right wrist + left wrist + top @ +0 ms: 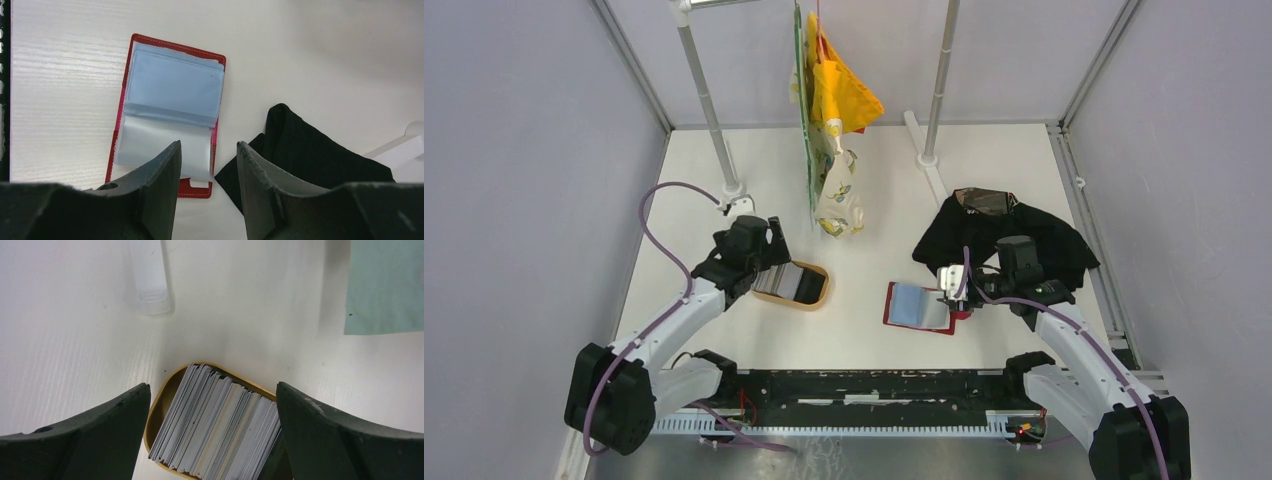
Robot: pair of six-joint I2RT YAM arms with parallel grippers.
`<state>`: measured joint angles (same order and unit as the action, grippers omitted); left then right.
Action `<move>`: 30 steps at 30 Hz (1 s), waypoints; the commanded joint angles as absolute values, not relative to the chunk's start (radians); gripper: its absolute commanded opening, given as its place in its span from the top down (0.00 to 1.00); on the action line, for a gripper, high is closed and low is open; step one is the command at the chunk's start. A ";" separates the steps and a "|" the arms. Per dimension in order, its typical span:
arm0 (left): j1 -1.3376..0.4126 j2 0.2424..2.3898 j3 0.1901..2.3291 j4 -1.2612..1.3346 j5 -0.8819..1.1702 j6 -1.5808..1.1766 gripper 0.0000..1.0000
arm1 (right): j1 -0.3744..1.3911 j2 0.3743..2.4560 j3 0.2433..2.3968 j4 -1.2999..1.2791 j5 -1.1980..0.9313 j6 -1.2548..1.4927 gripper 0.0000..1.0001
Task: Put the credit cards into the card holder
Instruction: Pick up the credit card from the storage box.
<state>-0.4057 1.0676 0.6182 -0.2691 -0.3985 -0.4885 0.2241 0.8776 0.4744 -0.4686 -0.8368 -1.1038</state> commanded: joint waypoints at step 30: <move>-0.372 1.072 0.517 -0.235 -0.143 -0.694 0.12 | 0.220 0.869 0.482 -0.455 -0.884 -1.112 0.50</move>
